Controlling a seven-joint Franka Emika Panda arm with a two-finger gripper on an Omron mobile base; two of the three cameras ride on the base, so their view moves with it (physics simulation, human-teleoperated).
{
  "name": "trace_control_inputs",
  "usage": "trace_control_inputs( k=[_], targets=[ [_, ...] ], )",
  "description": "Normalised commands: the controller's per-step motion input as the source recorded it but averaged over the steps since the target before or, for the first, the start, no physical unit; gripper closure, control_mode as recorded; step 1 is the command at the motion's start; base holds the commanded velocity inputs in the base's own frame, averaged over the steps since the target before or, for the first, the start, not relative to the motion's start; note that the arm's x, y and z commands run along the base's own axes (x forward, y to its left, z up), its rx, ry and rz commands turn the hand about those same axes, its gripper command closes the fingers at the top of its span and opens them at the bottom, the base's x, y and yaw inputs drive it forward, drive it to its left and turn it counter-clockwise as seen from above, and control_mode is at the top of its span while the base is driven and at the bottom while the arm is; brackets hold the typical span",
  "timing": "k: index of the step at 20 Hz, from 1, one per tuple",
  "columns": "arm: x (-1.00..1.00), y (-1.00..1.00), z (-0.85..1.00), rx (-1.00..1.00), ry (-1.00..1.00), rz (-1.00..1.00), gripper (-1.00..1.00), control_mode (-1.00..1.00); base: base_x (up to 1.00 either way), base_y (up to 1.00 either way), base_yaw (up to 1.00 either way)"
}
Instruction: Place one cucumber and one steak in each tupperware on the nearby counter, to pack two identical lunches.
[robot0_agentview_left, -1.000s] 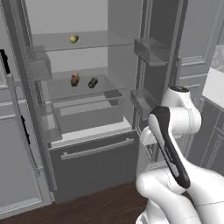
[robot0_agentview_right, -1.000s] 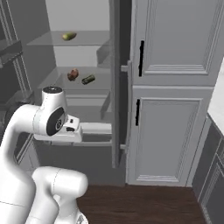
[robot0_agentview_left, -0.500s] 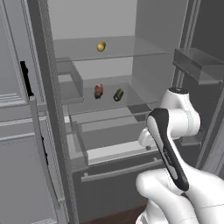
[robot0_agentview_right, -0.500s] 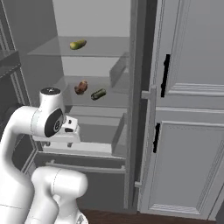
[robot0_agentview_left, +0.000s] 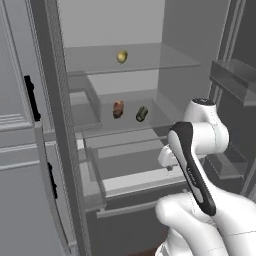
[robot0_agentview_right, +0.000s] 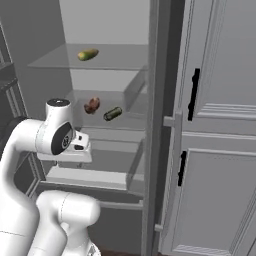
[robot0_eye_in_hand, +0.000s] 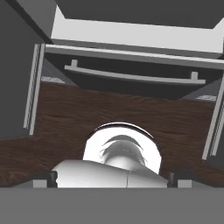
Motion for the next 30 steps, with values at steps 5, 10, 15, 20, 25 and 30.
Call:
trace_control_inputs(
  k=[5, 10, 15, 20, 25, 30],
  targets=[
    [0.00, 0.00, 0.00, 0.00, 0.00, 0.00, -1.00, 1.00, 0.65, 0.01, 0.02],
    [0.00, 0.00, 0.00, 0.00, 0.00, 0.00, -1.00, 1.00, 0.59, 0.08, 0.01],
    [0.00, 0.00, 0.00, 0.00, 0.00, 0.00, -1.00, 1.00, 0.15, 0.01, 0.03],
    [0.00, 0.00, 0.00, 0.00, 0.00, 0.00, -1.00, 1.00, 0.00, 0.00, 0.00],
    [-0.06, 0.03, 0.07, 0.00, -0.10, 0.00, -1.00, -1.00, -0.02, 0.00, 0.00],
    [-0.03, -0.01, 0.91, 0.06, -0.57, 0.11, -1.00, -1.00, 0.00, 0.00, 0.00]
  ],
)
